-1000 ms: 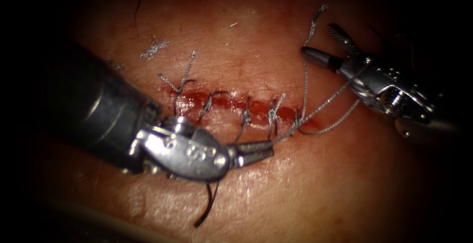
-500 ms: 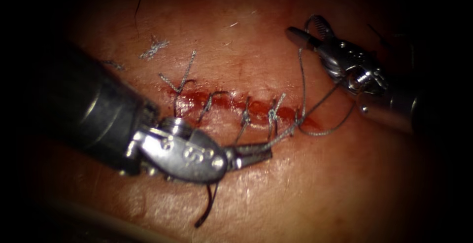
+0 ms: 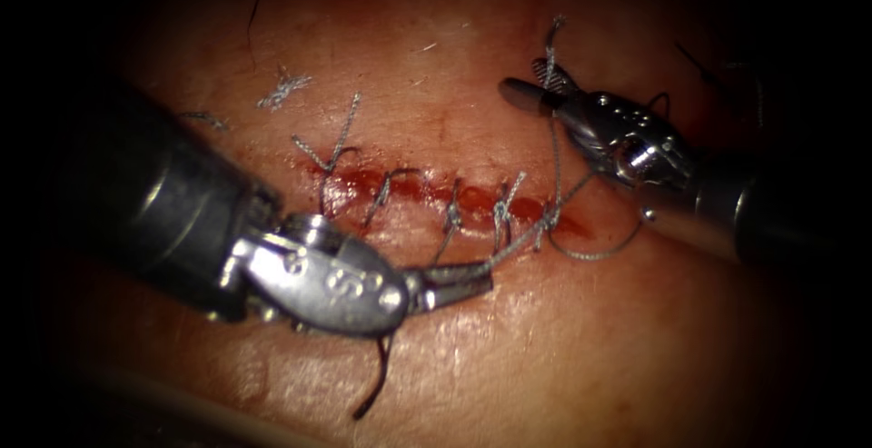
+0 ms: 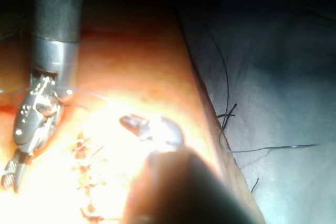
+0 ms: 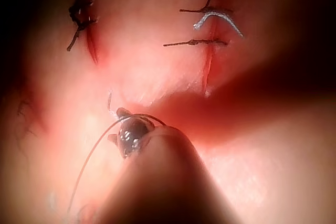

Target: Wound Closure

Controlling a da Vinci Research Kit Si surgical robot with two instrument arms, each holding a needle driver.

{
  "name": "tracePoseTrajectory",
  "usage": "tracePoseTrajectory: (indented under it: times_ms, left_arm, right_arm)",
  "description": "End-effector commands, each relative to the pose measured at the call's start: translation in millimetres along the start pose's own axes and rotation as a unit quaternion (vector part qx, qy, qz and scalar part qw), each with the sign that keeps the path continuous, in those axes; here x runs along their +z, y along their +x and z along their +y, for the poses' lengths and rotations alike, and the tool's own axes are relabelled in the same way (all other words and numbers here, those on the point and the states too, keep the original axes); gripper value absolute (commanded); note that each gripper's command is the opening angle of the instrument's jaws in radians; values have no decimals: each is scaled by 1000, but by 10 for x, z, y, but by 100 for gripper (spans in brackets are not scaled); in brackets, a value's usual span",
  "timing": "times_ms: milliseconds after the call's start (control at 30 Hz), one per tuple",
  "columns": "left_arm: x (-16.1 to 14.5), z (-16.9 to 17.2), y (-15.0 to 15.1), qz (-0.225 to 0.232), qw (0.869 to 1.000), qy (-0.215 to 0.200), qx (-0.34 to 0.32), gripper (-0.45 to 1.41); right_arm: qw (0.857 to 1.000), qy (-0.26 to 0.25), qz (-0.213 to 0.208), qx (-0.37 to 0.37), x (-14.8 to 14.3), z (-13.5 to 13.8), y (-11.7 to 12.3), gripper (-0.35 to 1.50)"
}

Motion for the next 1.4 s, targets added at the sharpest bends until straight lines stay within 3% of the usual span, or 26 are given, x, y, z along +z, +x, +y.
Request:
tracePoseTrajectory:
  times_ms: [33, 67, 300, 500, 767, 867, 1000, 1267, 1333, 1400]
  left_arm:
    - [5, 5, -5, 0, 1000, -1, -1, -45]
    - [5, 5, -5, -1, 1000, 0, -1, -45]
    - [3, 2, -7, -3, 1000, 2, -6, -45]
    - [-4, -31, -10, -10, 1000, 10, -28, -45]
    - [-15, -114, -30, -30, 998, 31, -46, -45]
    - [-12, -132, -44, -34, 997, 36, -51, -45]
    - [-4, -131, -60, -41, 997, 37, -59, -45]
    - [0, -124, -63, -44, 997, 41, -58, -45]
    - [-1, -118, -64, -43, 997, 41, -57, -45]
    - [-6, -112, -63, -44, 997, 40, -58, -45]
  right_arm:
    - [1000, 1, 0, 1, 8, -4, -4, -23]
    - [1000, 1, 0, 0, 7, -3, -5, -35]
    - [1000, -6, 11, -28, -14, -3, 6, -35]
    - [998, 16, 35, -57, -63, -46, 15, -35]
    - [994, 43, 50, -91, -116, -108, 25, -35]
    - [993, 45, 50, -96, -121, -116, 26, -35]
    - [992, 47, 50, -101, -123, -115, 15, -35]
    - [992, 47, 45, -108, -119, -109, 1, -35]
    - [993, 31, 46, -108, -113, -106, 2, 84]
    - [993, 2, 49, -111, -109, -101, 4, 140]
